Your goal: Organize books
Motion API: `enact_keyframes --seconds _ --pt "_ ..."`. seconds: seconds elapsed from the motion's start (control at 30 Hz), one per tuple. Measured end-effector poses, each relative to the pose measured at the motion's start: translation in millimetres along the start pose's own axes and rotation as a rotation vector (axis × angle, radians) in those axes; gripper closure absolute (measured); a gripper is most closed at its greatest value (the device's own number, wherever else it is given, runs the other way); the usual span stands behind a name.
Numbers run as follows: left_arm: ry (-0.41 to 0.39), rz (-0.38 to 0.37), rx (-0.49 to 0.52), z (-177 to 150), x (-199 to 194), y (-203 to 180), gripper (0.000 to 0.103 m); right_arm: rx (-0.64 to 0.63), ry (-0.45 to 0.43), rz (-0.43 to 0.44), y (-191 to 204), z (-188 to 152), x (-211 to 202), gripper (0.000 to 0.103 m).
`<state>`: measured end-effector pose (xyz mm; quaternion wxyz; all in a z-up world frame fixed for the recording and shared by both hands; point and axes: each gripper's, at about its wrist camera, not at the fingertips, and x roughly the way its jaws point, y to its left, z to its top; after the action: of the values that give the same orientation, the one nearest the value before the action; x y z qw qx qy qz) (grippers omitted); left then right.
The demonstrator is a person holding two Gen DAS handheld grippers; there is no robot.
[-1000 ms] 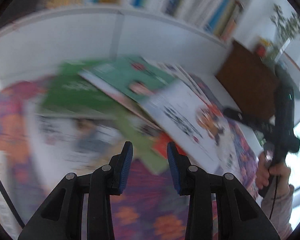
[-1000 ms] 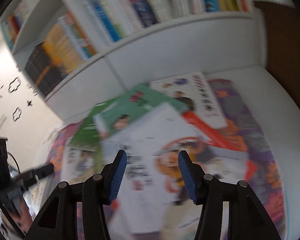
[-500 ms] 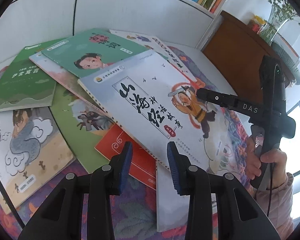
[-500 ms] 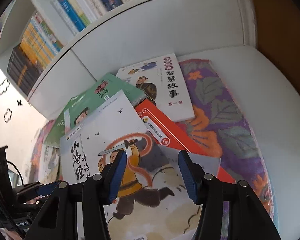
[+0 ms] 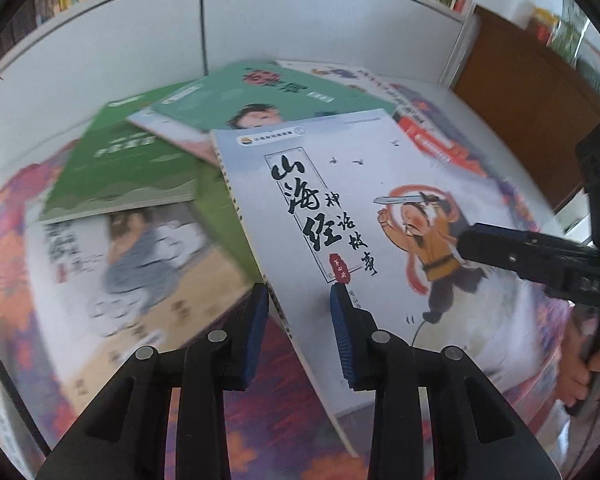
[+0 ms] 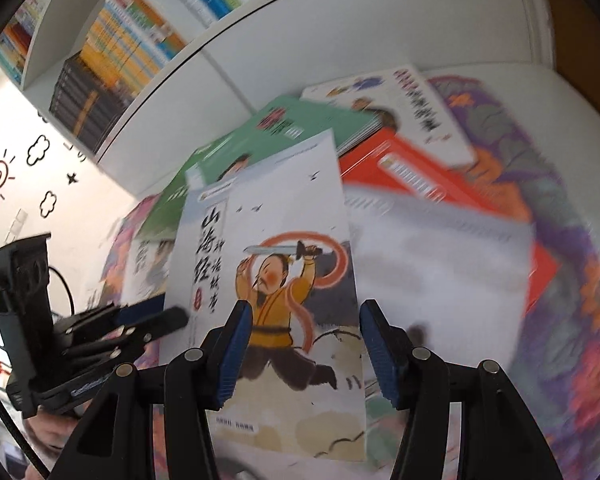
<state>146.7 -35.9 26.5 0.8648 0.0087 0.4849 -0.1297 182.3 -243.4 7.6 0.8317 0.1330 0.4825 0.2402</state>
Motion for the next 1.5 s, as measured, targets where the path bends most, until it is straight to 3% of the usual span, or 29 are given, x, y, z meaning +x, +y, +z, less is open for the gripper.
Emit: enact_keyframes --seconds 0.4,0.6,0.73,0.93,1.0,1.13,1.33,1.5 --pt "0.070 0.030 -0.020 -87 -49 70 0.074 -0.104 0.138 0.055 95 -65 17 0.048" --pt "0.074 -0.049 -0.111 -129 -73 117 0.074 -0.191 0.218 0.101 138 -95 37 0.048" --pt "0.063 -0.133 -0.173 -136 -70 132 0.072 -0.179 0.229 0.150 134 -102 45 0.048" --pt "0.032 -0.226 -0.237 -132 -61 141 0.073 0.044 0.228 0.343 89 -87 58 0.058" --pt "0.019 -0.242 -0.243 -130 -59 143 0.073 0.067 0.221 0.375 85 -84 62 0.061" --pt "-0.008 -0.251 -0.284 -128 -57 149 0.074 0.003 0.184 0.351 95 -82 64 0.061" --pt "-0.046 -0.241 -0.261 -130 -57 148 0.074 -0.164 0.080 0.213 117 -99 52 0.068" --pt "-0.062 -0.254 -0.255 -132 -58 152 0.074 -0.130 0.065 0.222 104 -101 49 0.077"
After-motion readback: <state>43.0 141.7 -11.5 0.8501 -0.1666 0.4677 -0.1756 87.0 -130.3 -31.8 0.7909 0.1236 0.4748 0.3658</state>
